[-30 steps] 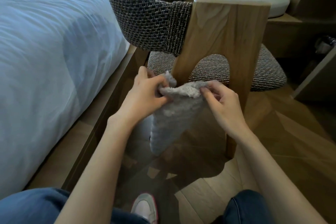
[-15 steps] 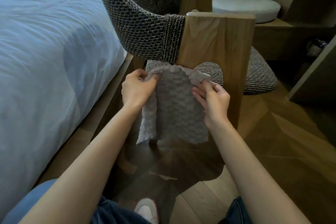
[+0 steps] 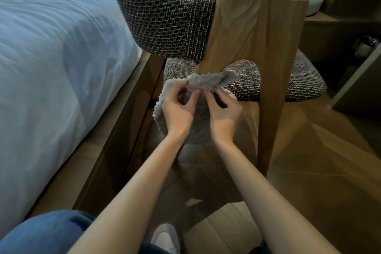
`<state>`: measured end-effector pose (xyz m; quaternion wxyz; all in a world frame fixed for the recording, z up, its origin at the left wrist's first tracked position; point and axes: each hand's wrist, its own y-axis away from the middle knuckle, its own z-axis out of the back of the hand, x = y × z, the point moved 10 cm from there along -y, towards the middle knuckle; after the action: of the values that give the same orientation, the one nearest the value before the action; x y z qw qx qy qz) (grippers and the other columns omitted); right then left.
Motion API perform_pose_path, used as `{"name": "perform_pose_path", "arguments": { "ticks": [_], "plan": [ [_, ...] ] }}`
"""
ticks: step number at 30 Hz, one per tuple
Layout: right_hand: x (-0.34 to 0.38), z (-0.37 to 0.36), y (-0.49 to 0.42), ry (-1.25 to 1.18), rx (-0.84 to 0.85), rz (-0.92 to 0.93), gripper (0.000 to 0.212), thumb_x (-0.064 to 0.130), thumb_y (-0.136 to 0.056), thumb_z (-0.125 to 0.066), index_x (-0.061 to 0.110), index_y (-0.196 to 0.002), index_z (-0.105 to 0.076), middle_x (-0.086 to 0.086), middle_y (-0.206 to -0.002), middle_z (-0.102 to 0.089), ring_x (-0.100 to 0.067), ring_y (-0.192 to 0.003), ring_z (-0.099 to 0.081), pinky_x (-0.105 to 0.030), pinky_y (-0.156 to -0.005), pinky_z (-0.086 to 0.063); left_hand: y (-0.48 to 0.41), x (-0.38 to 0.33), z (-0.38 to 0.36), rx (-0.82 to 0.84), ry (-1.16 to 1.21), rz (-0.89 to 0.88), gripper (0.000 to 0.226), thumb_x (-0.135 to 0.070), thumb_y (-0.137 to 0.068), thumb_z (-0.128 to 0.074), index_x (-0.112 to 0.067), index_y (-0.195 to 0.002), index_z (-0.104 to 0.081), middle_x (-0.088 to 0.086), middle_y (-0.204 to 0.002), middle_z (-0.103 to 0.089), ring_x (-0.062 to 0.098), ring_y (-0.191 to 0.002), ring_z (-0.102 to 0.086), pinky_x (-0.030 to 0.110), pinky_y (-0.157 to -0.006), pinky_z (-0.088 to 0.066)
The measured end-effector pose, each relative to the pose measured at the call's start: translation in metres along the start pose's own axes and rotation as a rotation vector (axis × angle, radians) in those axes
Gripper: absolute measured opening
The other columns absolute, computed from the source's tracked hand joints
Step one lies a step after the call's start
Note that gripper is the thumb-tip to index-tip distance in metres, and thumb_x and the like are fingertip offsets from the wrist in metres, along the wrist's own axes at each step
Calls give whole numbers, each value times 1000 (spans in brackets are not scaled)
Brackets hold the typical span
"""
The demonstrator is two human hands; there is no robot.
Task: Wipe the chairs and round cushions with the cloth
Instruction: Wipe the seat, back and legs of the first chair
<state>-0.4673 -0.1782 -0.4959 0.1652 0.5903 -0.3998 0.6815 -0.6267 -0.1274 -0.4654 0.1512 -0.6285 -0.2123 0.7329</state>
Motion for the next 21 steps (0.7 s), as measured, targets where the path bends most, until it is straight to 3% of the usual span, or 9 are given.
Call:
{"name": "perform_pose_path", "arguments": {
  "ticks": [6, 12, 17, 19, 21],
  "plan": [
    [-37, -3, 15, 59, -58, -29, 18, 13, -78, -78, 11, -96, -77, 2, -89, -74, -4, -83, -67, -31, -82, -56, 13, 43, 8, -58, -118, 76, 17, -10, -79, -75, -9, -93, -64, 0, -93, -65, 8, -87, -63, 12, -77, -49],
    [-107, -29, 46, 40, 133, -206, 12, 8, -83, -72, 4, -95, -74, 15, -77, -64, 15, -71, -60, -6, -72, -45, 41, 119, 5, 80, -101, 243, 25, -4, -86, -68, -18, -104, -57, 1, -108, -61, 12, -99, -59, 7, -82, -47],
    [-174, -69, 70, 58, 388, -386, 19, 16, -95, -58, 18, -112, -66, 4, -105, -66, -6, -100, -60, -18, -87, -42, 56, 177, -3, 300, -89, 363, 37, -10, -93, -60, -13, -129, -53, 6, -129, -58, 14, -120, -54, 28, -100, -46],
    [-191, -82, 77, 119, 486, -396, 17, 18, -98, -52, 21, -113, -61, 2, -109, -61, -9, -104, -56, -15, -87, -35, 63, 199, -7, 382, -75, 427, 38, -12, -95, -55, -17, -132, -50, 2, -131, -57, 13, -122, -52, 32, -103, -45],
    [-202, -93, 81, 130, 563, -358, 21, 13, -99, -50, 12, -118, -59, -2, -111, -59, -14, -106, -56, -8, -82, -35, 68, 219, -9, 447, -97, 449, 38, -13, -97, -53, -14, -134, -51, 5, -127, -61, 15, -120, -55, 40, -104, -45]
  ]
}}
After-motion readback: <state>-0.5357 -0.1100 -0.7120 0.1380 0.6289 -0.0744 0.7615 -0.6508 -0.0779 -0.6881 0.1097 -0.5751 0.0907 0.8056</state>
